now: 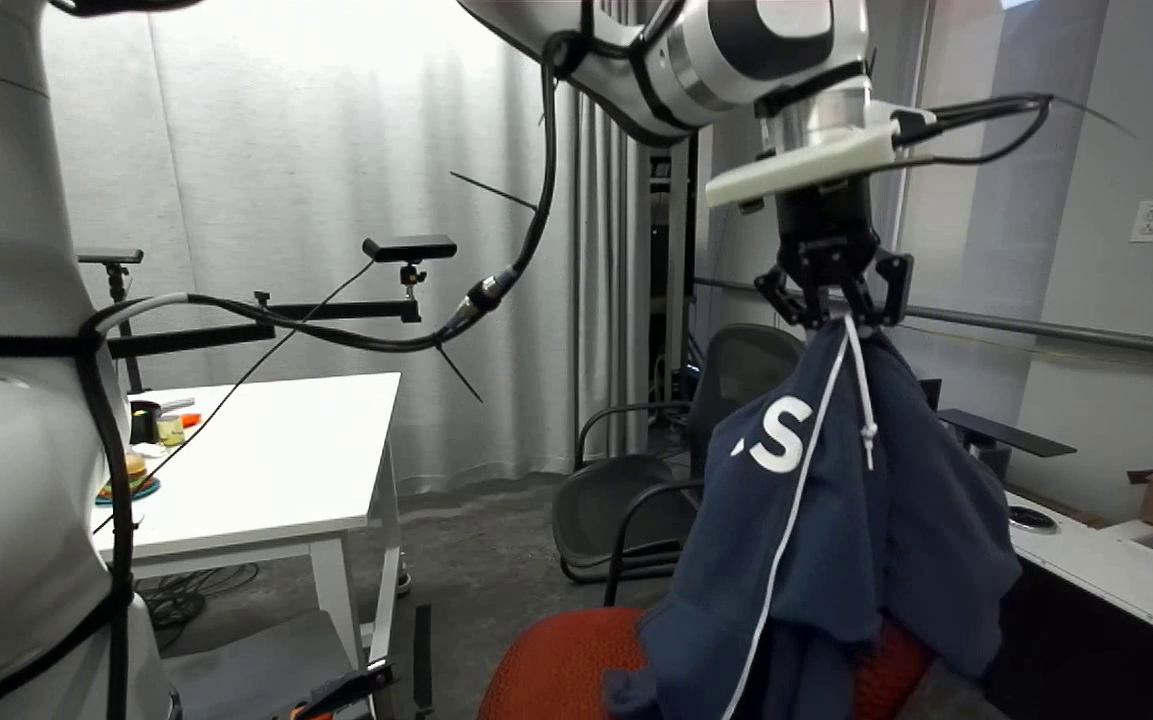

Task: Unhang the hoodie and put it on the seat of the chair

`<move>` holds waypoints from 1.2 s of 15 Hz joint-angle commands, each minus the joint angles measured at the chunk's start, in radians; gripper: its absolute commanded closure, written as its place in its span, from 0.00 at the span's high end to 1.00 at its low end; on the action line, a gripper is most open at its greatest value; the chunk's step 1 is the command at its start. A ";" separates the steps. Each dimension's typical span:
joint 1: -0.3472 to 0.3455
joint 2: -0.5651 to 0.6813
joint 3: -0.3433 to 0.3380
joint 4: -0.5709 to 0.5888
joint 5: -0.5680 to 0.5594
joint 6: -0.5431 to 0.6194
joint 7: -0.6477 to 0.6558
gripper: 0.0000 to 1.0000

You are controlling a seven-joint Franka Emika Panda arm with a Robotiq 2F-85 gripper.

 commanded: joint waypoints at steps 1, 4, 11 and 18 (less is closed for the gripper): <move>0.045 -0.137 0.015 0.028 0.000 -0.110 -0.128 0.03; 0.084 -0.154 0.027 0.157 0.039 -0.237 -0.210 0.03; 0.129 -0.086 0.036 0.444 0.065 -0.346 -0.288 0.03; 0.154 -0.027 0.075 0.692 0.039 -0.487 -0.359 0.03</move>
